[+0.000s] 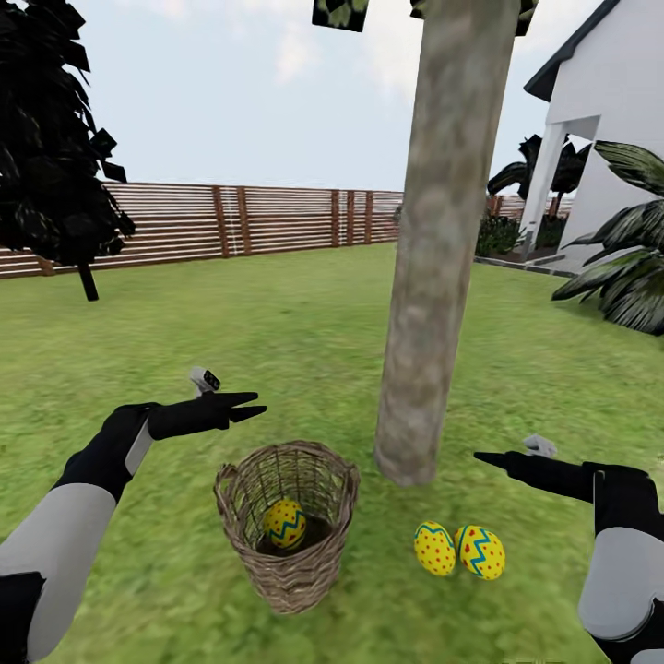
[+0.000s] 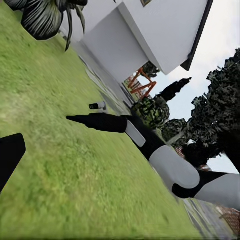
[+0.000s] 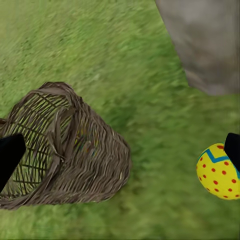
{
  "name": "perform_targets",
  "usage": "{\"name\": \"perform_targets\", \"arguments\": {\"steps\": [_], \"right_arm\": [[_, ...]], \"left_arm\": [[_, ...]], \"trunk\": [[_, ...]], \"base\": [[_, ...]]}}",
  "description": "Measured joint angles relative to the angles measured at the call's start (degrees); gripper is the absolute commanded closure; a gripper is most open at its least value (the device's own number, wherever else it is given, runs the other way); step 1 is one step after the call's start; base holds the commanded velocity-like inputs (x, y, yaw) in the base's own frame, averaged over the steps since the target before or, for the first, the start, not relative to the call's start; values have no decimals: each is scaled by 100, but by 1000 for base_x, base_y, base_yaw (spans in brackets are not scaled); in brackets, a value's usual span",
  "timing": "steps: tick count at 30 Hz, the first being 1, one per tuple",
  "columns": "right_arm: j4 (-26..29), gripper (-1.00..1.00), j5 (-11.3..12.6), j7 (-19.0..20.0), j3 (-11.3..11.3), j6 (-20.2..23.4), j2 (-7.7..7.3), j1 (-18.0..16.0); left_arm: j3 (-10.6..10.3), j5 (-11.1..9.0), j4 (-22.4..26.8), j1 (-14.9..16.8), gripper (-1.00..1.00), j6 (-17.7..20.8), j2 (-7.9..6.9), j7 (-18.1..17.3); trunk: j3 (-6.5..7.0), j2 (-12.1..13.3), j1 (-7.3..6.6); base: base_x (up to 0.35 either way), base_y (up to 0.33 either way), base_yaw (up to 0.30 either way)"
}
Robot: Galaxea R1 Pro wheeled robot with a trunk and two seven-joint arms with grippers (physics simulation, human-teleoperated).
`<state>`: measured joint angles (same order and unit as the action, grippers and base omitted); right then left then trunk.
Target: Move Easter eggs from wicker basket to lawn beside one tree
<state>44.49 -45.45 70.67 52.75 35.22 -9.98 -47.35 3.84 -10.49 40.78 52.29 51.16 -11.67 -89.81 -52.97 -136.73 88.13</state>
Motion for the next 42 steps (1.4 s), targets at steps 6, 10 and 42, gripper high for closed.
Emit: {"name": "perform_targets", "arguments": {"steps": [6, 10, 42], "right_arm": [[0, -100, 0, 0, 0, 0, 0, 0], [0, -100, 0, 0, 0, 0, 0, 0], [-34, -100, 3, -17, 0, 0, 10, -2]], "left_arm": [[-7, 0, 6, 0, -100, 0, 1, 0], [-7, 0, 8, 0, -100, 6, 1, 0], [-23, -4, 10, -2, -100, 0, -3, 1]], "trunk": [[40, 0, 0], [67, 0, 0], [262, 0, -1]], "base": [[0, 314, -227], [0, 315, -227], [78, 292, -199]]}}
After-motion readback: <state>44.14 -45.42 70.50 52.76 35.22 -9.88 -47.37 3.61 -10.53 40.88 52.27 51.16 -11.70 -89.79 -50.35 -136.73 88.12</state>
